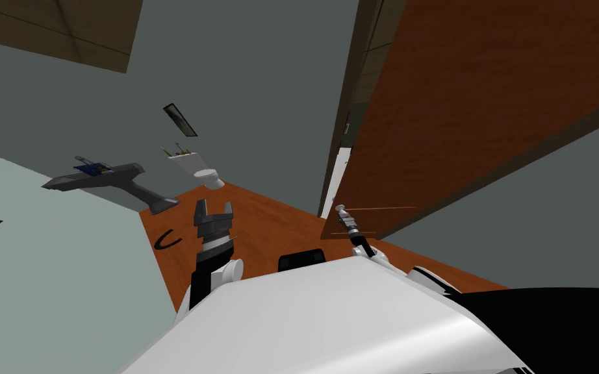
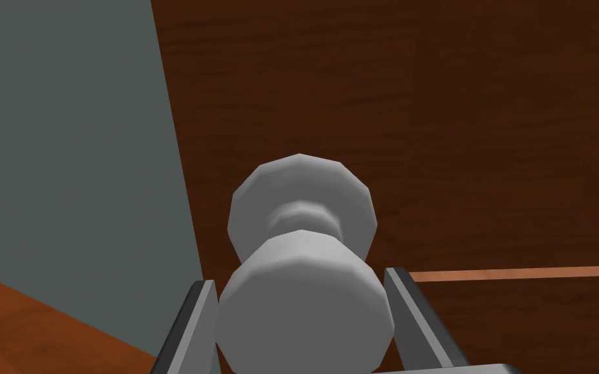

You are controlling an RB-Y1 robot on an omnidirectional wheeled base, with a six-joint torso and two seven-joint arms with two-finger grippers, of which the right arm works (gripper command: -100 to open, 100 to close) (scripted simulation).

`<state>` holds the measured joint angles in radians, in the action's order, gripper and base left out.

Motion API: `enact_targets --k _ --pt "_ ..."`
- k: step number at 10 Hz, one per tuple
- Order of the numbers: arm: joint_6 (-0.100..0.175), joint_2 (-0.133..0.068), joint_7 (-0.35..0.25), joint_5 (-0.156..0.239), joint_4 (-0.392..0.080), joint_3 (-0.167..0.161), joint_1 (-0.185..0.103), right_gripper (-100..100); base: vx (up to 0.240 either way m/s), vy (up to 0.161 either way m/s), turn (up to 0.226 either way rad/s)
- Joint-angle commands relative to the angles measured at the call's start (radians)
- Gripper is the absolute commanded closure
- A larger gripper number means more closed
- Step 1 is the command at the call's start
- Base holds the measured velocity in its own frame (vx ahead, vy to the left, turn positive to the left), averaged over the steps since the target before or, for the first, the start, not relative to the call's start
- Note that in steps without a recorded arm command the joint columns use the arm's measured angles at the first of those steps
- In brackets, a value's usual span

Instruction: Pull the door open

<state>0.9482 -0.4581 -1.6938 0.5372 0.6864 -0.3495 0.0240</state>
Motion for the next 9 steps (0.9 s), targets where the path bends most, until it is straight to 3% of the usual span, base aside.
enact_targets --k 1,3,4,5,9 --pt "0.02 -0.019 -0.026 -0.01 0.005 -0.024 0.017 100 -0.23 -0.046 0.105" --pt "0.042 -0.04 -0.054 -0.022 0.01 -0.05 0.032 100 -0.242 -0.046 0.09" --pt "0.035 -0.034 -0.044 -0.019 0.007 -0.043 0.028 100 -0.104 -0.015 0.008" --pt "0.077 -0.052 -0.067 -0.033 0.006 -0.066 0.059 100 -0.074 -0.023 0.037" --pt "0.157 -0.09 -0.104 -0.058 0.011 -0.105 0.112 100 -0.085 -0.036 0.034"
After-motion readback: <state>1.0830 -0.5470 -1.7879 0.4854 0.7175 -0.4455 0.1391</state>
